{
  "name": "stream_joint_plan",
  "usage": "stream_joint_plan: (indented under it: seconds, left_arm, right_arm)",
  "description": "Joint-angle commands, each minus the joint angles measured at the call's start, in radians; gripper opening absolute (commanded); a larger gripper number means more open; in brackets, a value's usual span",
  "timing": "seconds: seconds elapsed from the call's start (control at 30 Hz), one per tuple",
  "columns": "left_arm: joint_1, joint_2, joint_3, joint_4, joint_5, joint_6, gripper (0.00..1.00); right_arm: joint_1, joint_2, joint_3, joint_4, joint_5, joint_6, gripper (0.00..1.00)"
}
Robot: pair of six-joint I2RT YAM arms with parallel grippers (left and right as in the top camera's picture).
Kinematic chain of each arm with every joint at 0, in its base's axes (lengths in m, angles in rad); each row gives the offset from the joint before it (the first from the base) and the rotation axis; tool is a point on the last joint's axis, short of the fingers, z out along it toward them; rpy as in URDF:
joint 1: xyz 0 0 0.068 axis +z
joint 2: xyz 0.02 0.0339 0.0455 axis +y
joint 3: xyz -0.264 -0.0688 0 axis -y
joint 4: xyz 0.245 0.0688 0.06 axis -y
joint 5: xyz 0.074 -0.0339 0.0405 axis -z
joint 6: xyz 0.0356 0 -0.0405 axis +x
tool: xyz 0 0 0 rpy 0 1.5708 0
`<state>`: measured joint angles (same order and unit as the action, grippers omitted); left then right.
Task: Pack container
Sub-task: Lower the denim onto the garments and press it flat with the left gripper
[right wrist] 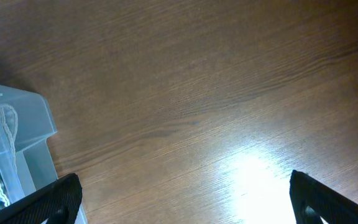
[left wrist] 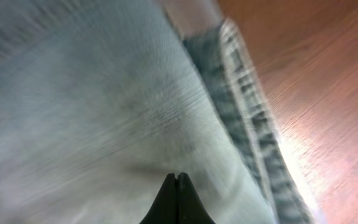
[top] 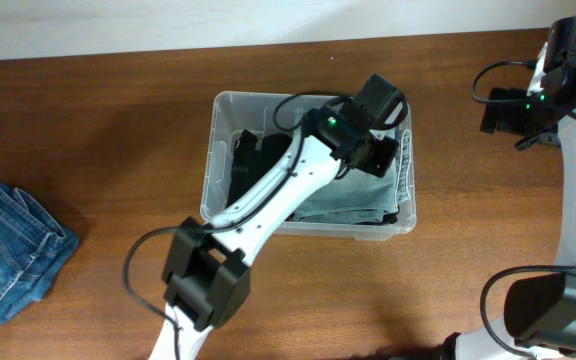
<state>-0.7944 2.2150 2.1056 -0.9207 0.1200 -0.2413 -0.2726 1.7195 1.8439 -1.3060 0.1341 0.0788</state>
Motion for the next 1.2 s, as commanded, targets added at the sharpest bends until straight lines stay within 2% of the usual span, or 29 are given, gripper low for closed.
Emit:
stream_joint_plan:
  seconds: [0.0,0.17,0.33,0.67,0.93,1.17]
  left_arm:
    - [-0.001,0.057,0.008,0.0,0.049,-0.016,0.01]
    - [-0.001,0.14,0.008,0.0,0.048,-0.016,0.01]
    - [0.006,0.15,0.016,0.004,0.029,-0.016,0.01]
    - [0.014,0.086,0.227,-0.04,0.024,-0.016,0.01]
    - [0.013,0.11,0.248,-0.015,-0.196,-0.016,0.01]
    - [0.013,0.223,0.248,0.059,-0.208,-0.016,0.01]
  right_arm:
    - [-0.003,-0.004,0.008,0.001,0.009,0.008,0.98]
    - [-0.003,-0.004,0.008,0.001,0.009,0.008,0.98]
    - [-0.003,-0.004,0.008,0.001,0.009,0.008,0.99]
    - [-0.003,-0.004,0.008,0.001,0.009,0.008,0.99]
    - [-0.003,-0.004,0.008,0.001,0.009,0.008,0.99]
    - [-0.003,-0.004,0.008,0.001,0.009,0.008,0.99]
